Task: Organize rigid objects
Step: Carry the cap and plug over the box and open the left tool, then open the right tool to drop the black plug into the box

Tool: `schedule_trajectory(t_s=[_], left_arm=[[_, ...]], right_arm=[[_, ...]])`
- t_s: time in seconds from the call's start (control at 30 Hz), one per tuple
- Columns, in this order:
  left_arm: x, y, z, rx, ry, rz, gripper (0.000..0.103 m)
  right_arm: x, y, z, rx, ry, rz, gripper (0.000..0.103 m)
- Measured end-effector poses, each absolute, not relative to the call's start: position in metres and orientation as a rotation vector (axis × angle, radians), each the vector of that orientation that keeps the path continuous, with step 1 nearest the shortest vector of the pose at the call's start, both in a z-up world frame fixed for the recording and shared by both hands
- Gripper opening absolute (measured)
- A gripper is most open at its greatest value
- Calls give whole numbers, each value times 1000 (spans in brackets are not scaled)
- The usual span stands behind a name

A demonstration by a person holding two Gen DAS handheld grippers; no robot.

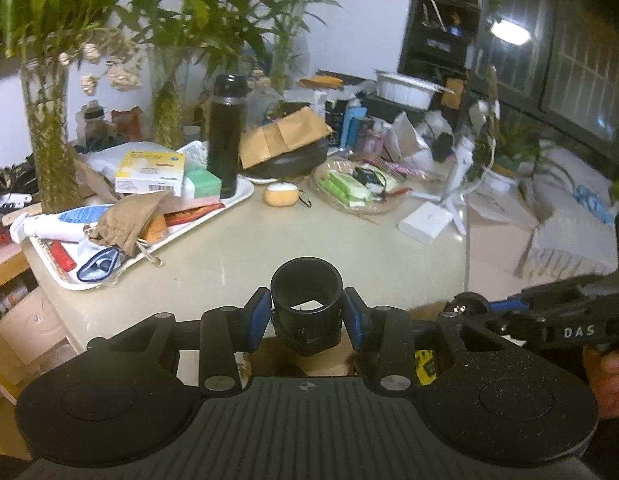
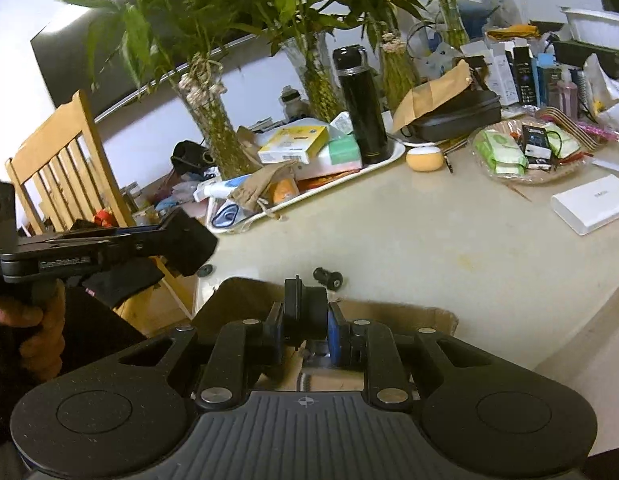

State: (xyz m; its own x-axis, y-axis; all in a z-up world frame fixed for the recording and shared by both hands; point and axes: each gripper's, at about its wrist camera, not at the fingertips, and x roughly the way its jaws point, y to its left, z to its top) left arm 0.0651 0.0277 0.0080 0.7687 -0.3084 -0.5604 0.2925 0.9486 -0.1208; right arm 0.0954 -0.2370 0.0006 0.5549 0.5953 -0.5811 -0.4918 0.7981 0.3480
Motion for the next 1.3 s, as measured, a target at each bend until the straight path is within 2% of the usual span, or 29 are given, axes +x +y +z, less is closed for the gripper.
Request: schedule_trajectory(t_s=[0.4, 0.47, 0.53, 0.63, 1.3], left_arm=[[79, 6, -17, -4, 672, -410, 40], [79, 6, -18, -7, 676, -415, 46], [75, 9, -17, -9, 657, -393, 59], [71, 14, -15, -25, 641, -353, 66], [67, 32, -22, 8, 701, -177, 66]], right_arm=[[89, -242, -1, 170, 725, 650, 24], [89, -242, -1, 164, 727, 649, 24], [89, -241, -1, 160, 731, 647, 24], [90, -238, -2, 153, 741, 639, 24], [88, -205, -8, 18, 800, 677, 24]])
